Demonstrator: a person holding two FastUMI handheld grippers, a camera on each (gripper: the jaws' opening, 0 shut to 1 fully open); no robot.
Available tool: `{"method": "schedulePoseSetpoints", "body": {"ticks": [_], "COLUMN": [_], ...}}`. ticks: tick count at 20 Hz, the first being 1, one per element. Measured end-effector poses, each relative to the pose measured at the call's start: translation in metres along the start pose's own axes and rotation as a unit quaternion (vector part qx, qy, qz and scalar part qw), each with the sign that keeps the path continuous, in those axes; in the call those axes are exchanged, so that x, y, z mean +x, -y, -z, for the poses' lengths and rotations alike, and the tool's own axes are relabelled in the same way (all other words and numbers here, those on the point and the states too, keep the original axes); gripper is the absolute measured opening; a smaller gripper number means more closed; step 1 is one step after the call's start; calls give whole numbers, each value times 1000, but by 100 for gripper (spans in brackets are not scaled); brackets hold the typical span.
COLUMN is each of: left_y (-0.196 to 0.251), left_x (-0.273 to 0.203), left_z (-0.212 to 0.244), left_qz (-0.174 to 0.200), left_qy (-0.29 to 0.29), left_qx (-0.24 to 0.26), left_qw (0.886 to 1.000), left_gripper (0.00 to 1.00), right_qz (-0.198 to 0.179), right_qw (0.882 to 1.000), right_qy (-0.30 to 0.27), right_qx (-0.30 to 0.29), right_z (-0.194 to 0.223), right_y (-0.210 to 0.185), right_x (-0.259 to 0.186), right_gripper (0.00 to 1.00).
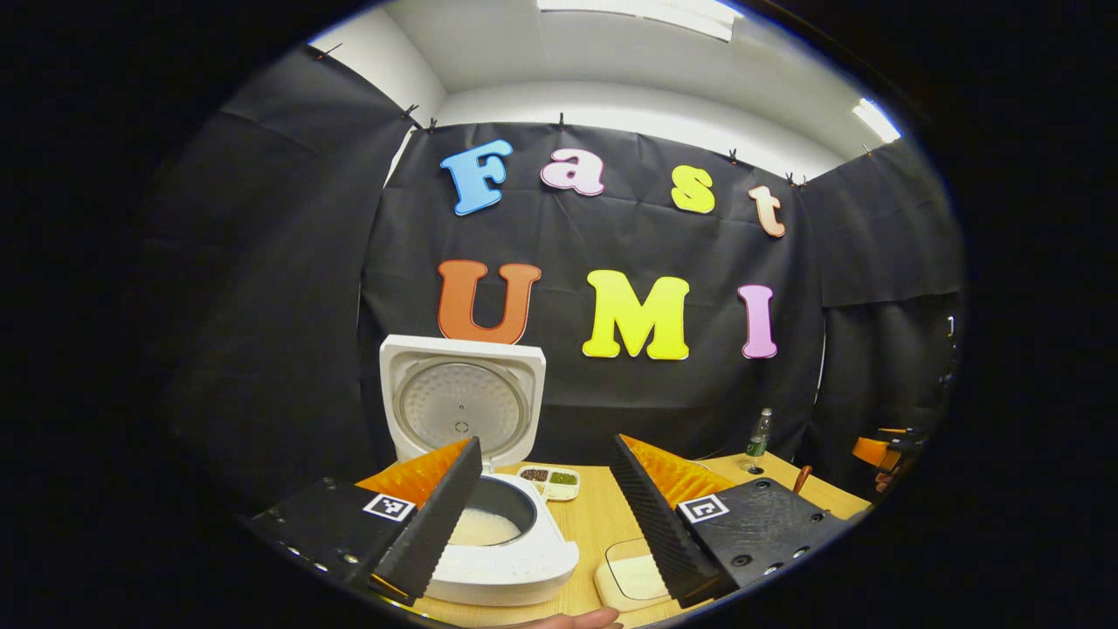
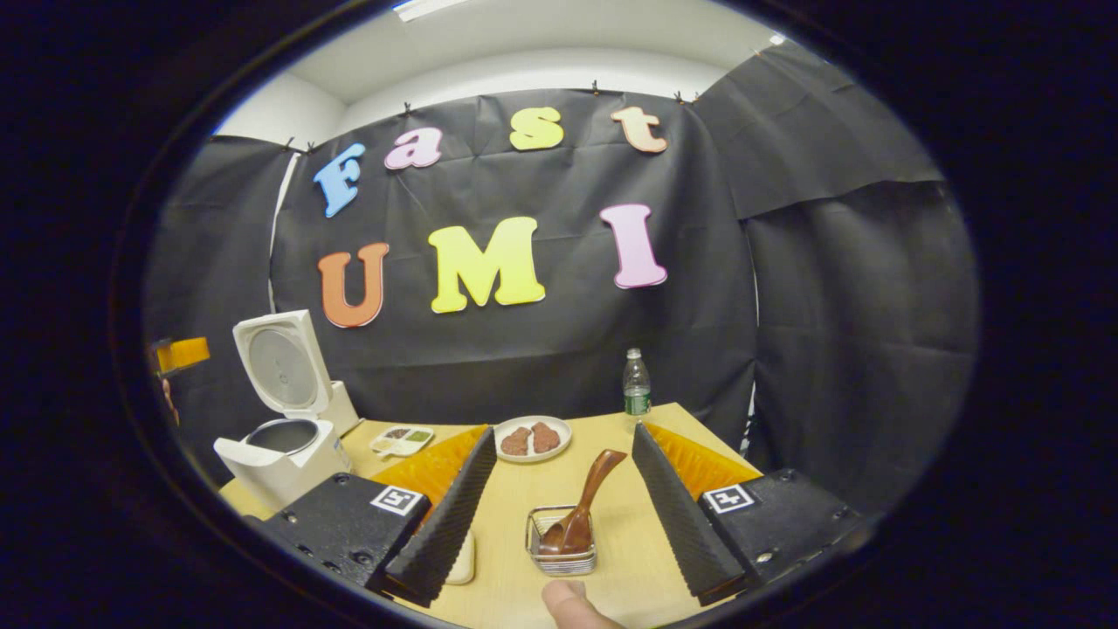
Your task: Close the left gripper, press the button to open the rice cooker; take a wooden spoon from the chopstick holder with the right hand, scoop a spoonful of rice and pour it into the rice cooker, then put the wooden spoon back into the chopstick holder.
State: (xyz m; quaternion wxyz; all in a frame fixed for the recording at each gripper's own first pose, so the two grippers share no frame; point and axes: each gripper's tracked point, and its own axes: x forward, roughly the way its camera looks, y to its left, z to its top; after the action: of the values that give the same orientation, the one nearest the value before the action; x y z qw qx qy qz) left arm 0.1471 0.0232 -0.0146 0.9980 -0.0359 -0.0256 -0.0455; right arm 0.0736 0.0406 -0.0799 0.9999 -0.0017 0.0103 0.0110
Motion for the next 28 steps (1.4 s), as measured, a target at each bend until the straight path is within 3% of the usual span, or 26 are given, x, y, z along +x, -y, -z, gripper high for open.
{"method": "schedulePoseSetpoints", "body": {"ticks": [5,8,13,17,22,26,28], "left_y": [-29,-40,-63,-74,-96,-116,-118], "left_x": [37,60,116,176,237,256,256], "left_z": [-52,-86,-100,-87,-58,-39,-28], "left_qz": [-20,-20,-35,-42,-81,-105,-100], "left_qy": [35,73,66,37,11,-15,-38], "left_qx": [6,-12,1,6,25,18,12], "left_qw": [999,997,997,998,996,994,994], "left_gripper": [94,94,94,94,94,94,94], "right_qz": [-10,-31,-51,-72,-44,-18,-26], "right_qw": [1000,998,996,995,996,998,997], "right_qy": [13,52,65,63,74,63,59], "right_qx": [-9,15,23,8,-8,-26,-30], "right_z": [-6,-19,-15,-12,-8,-1,2], "right_y": [-4,-11,-16,-26,-17,-14,-23], "right_x": [-7,-13,-12,-16,-21,-28,-36], "right_gripper": [100,100,99,100,100,100,100]}}
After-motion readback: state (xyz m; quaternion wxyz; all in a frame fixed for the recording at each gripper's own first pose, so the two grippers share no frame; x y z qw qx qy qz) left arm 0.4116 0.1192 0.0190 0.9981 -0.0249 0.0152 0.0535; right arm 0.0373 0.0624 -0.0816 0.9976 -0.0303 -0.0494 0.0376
